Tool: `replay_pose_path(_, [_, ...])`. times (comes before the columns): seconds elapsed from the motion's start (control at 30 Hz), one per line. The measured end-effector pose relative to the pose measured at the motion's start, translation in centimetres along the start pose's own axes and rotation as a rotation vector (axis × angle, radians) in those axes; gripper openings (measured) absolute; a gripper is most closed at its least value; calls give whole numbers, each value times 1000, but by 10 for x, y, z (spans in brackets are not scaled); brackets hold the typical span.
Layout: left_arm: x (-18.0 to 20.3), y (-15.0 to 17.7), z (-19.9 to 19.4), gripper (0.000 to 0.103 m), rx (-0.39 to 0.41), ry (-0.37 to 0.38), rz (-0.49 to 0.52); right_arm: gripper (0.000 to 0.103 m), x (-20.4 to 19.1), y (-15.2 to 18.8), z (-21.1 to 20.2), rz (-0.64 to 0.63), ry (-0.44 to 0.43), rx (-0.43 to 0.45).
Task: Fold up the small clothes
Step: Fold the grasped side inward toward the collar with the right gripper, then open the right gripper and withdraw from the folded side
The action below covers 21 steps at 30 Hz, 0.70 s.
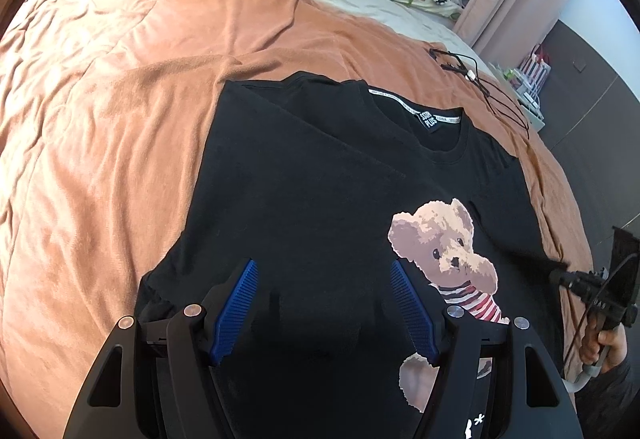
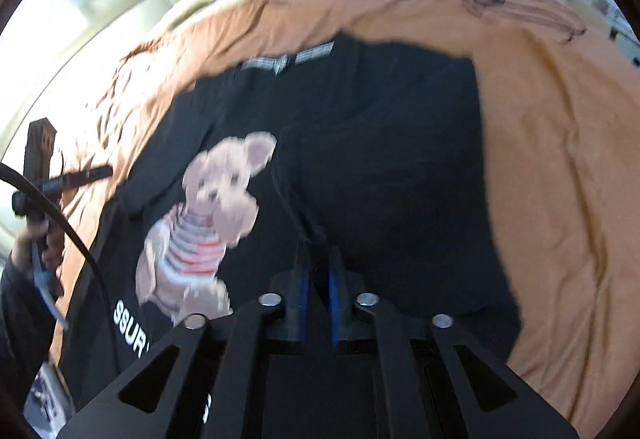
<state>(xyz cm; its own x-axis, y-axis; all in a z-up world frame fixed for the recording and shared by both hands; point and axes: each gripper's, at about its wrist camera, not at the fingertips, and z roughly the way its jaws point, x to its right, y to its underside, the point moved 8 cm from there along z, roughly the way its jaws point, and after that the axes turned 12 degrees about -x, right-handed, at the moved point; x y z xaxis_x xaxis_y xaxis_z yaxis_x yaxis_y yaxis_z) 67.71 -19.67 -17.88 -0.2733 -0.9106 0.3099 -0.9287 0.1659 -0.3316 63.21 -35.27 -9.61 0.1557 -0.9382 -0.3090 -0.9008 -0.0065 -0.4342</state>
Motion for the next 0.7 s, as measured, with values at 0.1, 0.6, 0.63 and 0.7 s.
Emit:
replay_pose_path(0.1, [-2,0,-1,71,2,0,0,72,2,-9,-15,5,-13,51])
replay_pose_path(0.6, [-52,7,0,71,-5,-40,-70,73,-16,-49,22,-1,150,30])
replay_pose_path(0.63, [-57,8,1,71,-10,-45,-80,73,-16,-42,33,3,161,4])
replay_pose_path(0.7, [-69,12,1,71,-16,-48,-105,71,-13,-35,53,18,177,-52])
